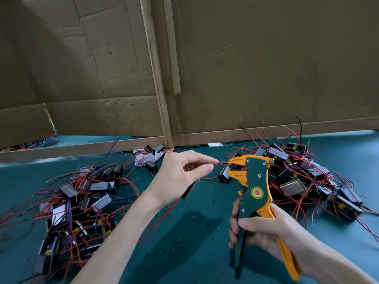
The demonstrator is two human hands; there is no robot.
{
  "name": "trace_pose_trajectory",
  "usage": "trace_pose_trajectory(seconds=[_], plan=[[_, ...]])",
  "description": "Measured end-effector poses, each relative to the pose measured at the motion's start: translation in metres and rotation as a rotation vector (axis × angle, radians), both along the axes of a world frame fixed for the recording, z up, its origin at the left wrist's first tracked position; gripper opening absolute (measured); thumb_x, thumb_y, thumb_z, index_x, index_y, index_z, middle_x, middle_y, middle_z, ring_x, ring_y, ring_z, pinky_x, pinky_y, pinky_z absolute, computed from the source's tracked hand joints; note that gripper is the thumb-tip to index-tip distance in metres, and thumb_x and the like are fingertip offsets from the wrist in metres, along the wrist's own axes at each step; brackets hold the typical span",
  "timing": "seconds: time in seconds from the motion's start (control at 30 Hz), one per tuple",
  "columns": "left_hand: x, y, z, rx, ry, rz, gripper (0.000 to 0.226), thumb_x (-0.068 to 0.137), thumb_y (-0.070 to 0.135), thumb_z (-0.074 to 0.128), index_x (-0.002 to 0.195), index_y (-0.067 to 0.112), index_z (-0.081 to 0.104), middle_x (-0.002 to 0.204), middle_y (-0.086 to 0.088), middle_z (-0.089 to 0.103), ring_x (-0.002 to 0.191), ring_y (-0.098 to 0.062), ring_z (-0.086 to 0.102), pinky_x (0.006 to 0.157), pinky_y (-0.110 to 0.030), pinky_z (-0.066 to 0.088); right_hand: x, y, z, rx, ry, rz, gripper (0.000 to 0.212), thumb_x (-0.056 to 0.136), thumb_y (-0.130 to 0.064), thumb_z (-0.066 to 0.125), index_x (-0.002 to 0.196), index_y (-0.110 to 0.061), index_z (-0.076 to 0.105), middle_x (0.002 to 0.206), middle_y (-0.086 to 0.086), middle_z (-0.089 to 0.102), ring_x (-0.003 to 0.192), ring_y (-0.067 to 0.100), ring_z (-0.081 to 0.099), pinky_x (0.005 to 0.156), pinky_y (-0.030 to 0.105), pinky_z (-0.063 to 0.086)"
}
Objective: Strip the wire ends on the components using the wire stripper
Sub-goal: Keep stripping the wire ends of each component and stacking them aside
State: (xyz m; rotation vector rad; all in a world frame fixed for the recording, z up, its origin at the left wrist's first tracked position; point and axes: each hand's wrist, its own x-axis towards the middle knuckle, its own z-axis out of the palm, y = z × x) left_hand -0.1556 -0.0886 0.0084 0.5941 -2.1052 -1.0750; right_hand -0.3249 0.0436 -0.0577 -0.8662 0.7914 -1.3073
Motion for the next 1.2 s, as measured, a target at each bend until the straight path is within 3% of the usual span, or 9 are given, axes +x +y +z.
trace_pose_trajectory(seconds=[0.07,0.27,0.37,0.5,0.8,0.87,0.97,1.1,1.2], plan=[[-0.002,0.005,0.002,0.009,0.025,-0.018,0.008,0.087,0.013,0.069,0.088,0.016,0.076,0.074,-0.002,0.070,0.061,-0.010,0.051,0.059,-0.022,0.041,0.001,0.001,0.002,-0.020,0.003,-0.004,0.039,0.056,-0.008,0.089,0.087,0.000,0.067,0.075,0.029,0.056,0.068,0.041,0.059,0.070,0.052,0.053],[-0.004,0.011,0.004,0.002,0.016,-0.015,0.013,0.087,0.017,0.070,0.076,0.022,0.072,0.069,0.000,0.067,0.062,-0.010,0.049,0.060,-0.026,0.040,0.004,0.007,0.008,-0.053,-0.008,-0.021,0.033,0.062,-0.002,0.078,0.091,0.003,0.063,0.076,0.030,0.055,0.068,0.042,0.058,0.068,0.049,0.054],[-0.006,0.014,0.004,-0.013,-0.003,-0.031,0.014,0.088,0.020,0.070,0.075,0.025,0.071,0.074,-0.018,0.064,0.063,-0.018,0.046,0.061,-0.032,0.037,0.004,0.010,0.009,-0.063,0.015,-0.007,0.032,0.063,-0.004,0.079,0.090,0.003,0.063,0.075,0.029,0.055,0.069,0.040,0.057,0.067,0.047,0.054],[-0.008,0.018,0.005,-0.012,-0.003,-0.047,0.014,0.086,0.029,0.068,0.074,0.036,0.071,0.072,-0.024,0.057,0.061,-0.020,0.040,0.058,-0.033,0.031,0.003,0.009,0.008,-0.068,0.037,0.018,0.040,0.061,-0.013,0.090,0.088,0.000,0.064,0.073,0.028,0.055,0.068,0.039,0.057,0.068,0.048,0.053],[-0.006,0.018,0.009,0.042,-0.029,-0.116,0.010,0.081,0.037,0.067,0.076,0.029,0.072,0.073,-0.031,0.053,0.060,-0.033,0.037,0.055,-0.047,0.030,0.004,0.011,0.012,-0.067,0.132,0.042,0.037,0.067,-0.027,0.089,0.075,-0.006,0.059,0.061,0.019,0.049,0.055,0.031,0.054,0.060,0.043,0.051],[-0.004,0.016,0.009,0.043,-0.036,-0.133,0.010,0.082,0.032,0.068,0.077,0.025,0.072,0.075,-0.028,0.057,0.062,-0.024,0.040,0.058,-0.040,0.031,0.005,0.013,0.012,-0.043,0.156,0.023,0.045,0.064,-0.032,0.091,0.072,-0.004,0.057,0.056,0.018,0.046,0.049,0.028,0.052,0.054,0.040,0.051],[-0.001,0.014,0.008,0.046,-0.041,-0.161,0.009,0.087,0.020,0.069,0.078,0.021,0.073,0.073,-0.007,0.066,0.066,-0.012,0.049,0.062,-0.026,0.039,0.011,0.015,0.013,0.002,0.156,-0.059,0.051,0.057,-0.035,0.093,0.065,-0.004,0.053,0.048,0.014,0.041,0.039,0.025,0.046,0.045,0.036,0.046],[-0.005,0.014,0.003,0.029,-0.094,-0.103,0.010,0.090,0.019,0.066,0.083,0.017,0.073,0.073,0.001,0.068,0.066,-0.007,0.050,0.066,-0.021,0.040,0.020,0.014,0.008,0.096,0.163,-0.224,0.063,0.047,-0.042,0.092,0.056,-0.010,0.038,0.043,0.006,0.028,0.031,0.017,0.031,0.037,0.025,0.033],[-0.004,0.014,0.001,0.093,-0.113,-0.104,0.019,0.095,0.018,0.058,0.082,0.018,0.072,0.061,0.017,0.058,0.059,0.000,0.044,0.061,-0.010,0.035,0.017,0.013,0.009,0.015,0.085,-0.083,0.056,0.049,-0.041,0.095,0.063,-0.007,0.053,0.052,0.017,0.045,0.042,0.027,0.049,0.046,0.036,0.047]])
